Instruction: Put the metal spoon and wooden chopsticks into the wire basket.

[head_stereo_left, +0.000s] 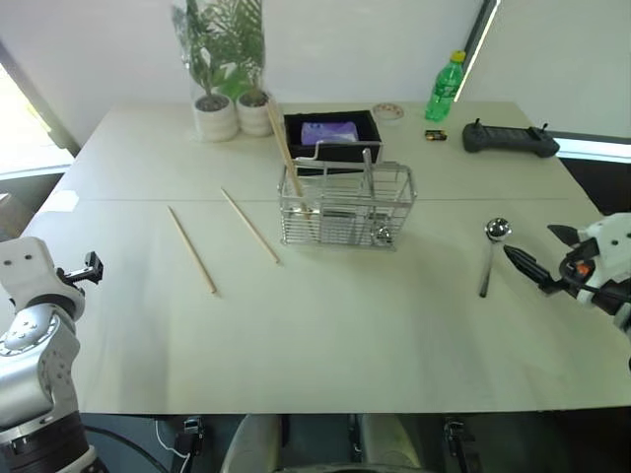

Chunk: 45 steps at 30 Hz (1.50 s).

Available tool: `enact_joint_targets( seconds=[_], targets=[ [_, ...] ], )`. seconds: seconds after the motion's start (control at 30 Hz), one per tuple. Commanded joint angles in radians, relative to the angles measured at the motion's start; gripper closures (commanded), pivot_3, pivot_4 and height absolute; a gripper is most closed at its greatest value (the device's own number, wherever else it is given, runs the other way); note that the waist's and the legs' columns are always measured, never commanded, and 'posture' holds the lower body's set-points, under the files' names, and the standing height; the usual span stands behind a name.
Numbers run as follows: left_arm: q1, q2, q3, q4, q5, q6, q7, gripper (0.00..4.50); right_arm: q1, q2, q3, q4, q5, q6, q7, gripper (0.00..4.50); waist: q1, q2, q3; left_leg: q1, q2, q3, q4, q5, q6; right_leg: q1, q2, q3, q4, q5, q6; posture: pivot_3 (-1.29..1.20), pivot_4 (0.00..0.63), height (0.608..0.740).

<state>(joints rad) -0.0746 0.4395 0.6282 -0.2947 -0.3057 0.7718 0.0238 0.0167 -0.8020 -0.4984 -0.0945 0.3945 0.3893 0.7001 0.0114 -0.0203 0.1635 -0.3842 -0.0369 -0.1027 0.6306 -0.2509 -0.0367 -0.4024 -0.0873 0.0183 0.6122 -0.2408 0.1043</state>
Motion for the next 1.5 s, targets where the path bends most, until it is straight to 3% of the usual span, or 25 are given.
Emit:
enact_joint_targets(
  seconds=[0.03,1.0,1.07,1.3,1.5],
  targets=[
    [-0.009,0.022,0.002,-0.032,0.002,-0.010,-0.014,0.00,-0.003,0.005,-0.030,-0.038,0.016,0.004,-0.014,0.05,0.002,0.000,0.000,0.000,0.000,0.000,0.000,0.000,0.000,0.000,0.000,0.000,0.000,0.000,0.000,0.00,0.150,0.716],
    [-0.034,0.043,-0.035,-0.031,-0.005,-0.008,-0.064,0.00,-0.020,0.010,-0.021,-0.057,0.013,0.026,-0.052,0.05,0.000,0.000,0.000,0.000,0.000,0.000,0.000,0.000,0.000,0.000,0.000,0.000,0.000,0.000,0.000,0.00,0.150,0.716],
    [-0.071,0.063,-0.042,-0.037,-0.053,0.026,-0.111,0.00,-0.031,0.025,-0.018,-0.065,0.009,0.047,-0.091,0.05,0.000,0.000,0.000,0.000,0.000,0.000,0.000,0.000,0.000,0.000,0.000,0.000,0.000,0.000,0.000,0.00,0.150,0.716],
    [-0.332,0.212,-0.235,-0.241,-0.470,0.286,-0.454,0.00,-0.125,0.088,0.062,-0.072,-0.034,0.200,-0.263,0.05,-0.001,-0.001,0.001,-0.003,-0.001,-0.003,0.002,0.001,-0.001,0.000,-0.001,-0.002,0.000,0.000,0.000,0.00,0.150,0.716],
    [-0.549,0.203,-0.402,-0.248,-0.615,0.352,-0.538,0.00,-0.211,0.138,0.107,-0.049,-0.043,0.336,-0.363,0.05,-0.015,0.000,0.000,-0.001,-0.001,-0.001,-0.001,0.001,-0.001,-0.002,0.001,0.000,0.001,0.000,0.001,0.00,0.150,0.716]
  ],
)
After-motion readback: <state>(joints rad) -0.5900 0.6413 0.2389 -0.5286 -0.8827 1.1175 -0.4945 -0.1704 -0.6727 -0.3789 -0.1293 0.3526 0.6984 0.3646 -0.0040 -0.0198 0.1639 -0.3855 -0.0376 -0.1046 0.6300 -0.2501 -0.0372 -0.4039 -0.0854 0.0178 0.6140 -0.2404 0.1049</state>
